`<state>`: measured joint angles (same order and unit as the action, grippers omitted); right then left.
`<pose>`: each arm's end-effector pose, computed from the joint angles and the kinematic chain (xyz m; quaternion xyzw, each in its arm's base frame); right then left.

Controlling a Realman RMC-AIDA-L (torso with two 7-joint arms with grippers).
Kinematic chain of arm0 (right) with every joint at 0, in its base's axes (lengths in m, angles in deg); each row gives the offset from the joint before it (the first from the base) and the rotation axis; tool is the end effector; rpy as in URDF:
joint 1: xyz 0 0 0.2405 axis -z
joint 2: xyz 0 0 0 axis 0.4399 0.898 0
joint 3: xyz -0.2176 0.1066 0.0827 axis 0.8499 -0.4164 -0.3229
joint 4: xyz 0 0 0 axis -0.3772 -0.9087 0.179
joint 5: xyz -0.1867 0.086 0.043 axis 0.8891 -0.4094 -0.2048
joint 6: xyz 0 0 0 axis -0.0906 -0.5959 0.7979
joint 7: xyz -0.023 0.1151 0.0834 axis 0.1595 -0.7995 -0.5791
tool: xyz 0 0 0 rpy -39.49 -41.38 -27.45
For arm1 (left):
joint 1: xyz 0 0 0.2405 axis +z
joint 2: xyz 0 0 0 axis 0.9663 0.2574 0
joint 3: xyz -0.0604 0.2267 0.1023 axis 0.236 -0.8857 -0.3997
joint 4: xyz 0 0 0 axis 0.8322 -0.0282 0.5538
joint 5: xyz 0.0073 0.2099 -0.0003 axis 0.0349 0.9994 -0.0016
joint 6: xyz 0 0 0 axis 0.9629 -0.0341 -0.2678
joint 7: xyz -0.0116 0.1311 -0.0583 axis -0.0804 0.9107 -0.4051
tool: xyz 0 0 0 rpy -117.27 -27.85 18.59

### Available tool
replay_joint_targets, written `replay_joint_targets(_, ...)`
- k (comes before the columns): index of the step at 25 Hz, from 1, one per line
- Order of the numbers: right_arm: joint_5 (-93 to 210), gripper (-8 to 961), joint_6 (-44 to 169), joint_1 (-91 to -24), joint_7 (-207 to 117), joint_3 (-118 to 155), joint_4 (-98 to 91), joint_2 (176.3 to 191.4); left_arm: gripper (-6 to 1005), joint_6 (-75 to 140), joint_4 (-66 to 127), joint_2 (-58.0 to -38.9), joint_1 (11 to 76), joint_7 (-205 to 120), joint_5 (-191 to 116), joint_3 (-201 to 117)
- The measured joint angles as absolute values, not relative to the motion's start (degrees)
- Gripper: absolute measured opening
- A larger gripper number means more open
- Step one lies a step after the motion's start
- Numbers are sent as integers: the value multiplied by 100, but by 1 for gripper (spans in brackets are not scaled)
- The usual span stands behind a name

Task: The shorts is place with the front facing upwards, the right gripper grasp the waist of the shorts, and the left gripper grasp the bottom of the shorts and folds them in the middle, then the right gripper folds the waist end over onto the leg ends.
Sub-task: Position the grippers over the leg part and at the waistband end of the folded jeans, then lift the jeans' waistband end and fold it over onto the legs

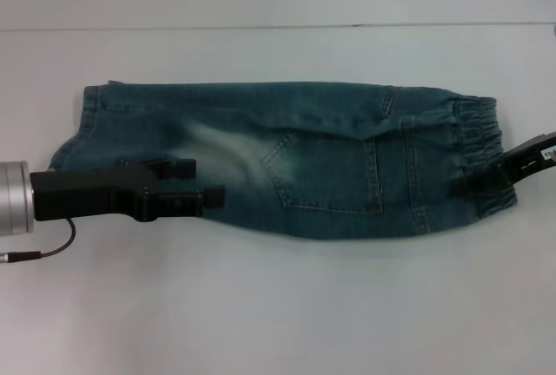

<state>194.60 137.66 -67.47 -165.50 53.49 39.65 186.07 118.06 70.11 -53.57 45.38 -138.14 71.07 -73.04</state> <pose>0.2749 0.3828 0.0390 -0.8850 0.4317 -0.0604 0.1633 -0.2658 0.3207 0.0052 -0.9060 -0.3405 -0.2375 0.0823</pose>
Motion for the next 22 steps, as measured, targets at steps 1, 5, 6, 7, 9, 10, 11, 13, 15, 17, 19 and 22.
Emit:
replay_joint_targets(1, 19461, 783, 13767, -6738, -16536, 5345, 3965, 18600, 906, 11804, 7011, -5360, 4538, -13814, 7107, -7311)
replay_joint_targets(5, 19458, 661, 13771, -6705, -16474, 5331, 3967, 18589, 905, 11839, 7011, -5366, 4536, -13812, 7107, -7318)
replay_joint_targets(6, 19458, 630, 13776, -6699, -16468, 5340, 3968, 18589, 905, 11837, 7011, -5369, 4534, -13812, 7107, -7319)
replay_joint_targets(7, 19458, 600, 13778, -6696, -16456, 5346, 3969, 18590, 904, 11831, 7010, -5369, 4533, -13812, 7107, -7320)
replay_joint_targets(9, 19458, 529, 13783, -6690, -16427, 5350, 3970, 18600, 904, 11818, 7007, -5371, 4529, -13812, 7107, -7321)
replay_joint_targets(10, 19458, 489, 13784, -6687, -16418, 5347, 3970, 18603, 904, 11818, 7005, -5371, 4527, -13813, 7107, -7321)
replay_joint_targets(11, 19458, 449, 13784, -6686, -16409, 5341, 3970, 18604, 903, 11817, 7002, -5371, 4524, -13813, 7107, -7321)
replay_joint_targets(13, 19458, 369, 13782, -6686, -16386, 5329, 3971, 18605, 903, 11813, 7000, -5371, 4522, -13820, 7106, -7321)
replay_joint_targets(15, 19458, 290, 13783, -6686, -16355, 5320, 3971, 18610, 903, 11805, 7000, -5376, 4521, -13828, 7094, -7316)
replay_joint_targets(17, 19459, 213, 13784, -6686, -16351, 5316, 3971, 18612, 902, 11794, 7000, -5409, 4522, -13825, 7061, -7272)
replay_joint_targets(19, 19459, 136, 13785, -6687, -16352, 5313, 3971, 18610, 902, 11794, 7000, -5409, 4522, -13825, 7061, -7272)
replay_joint_targets(22, 19437, 121, 13789, -6688, -16368, 5313, 3971, 18603, 901, 11576, 7002, -5537, 4459, -13805, 7046, -7235)
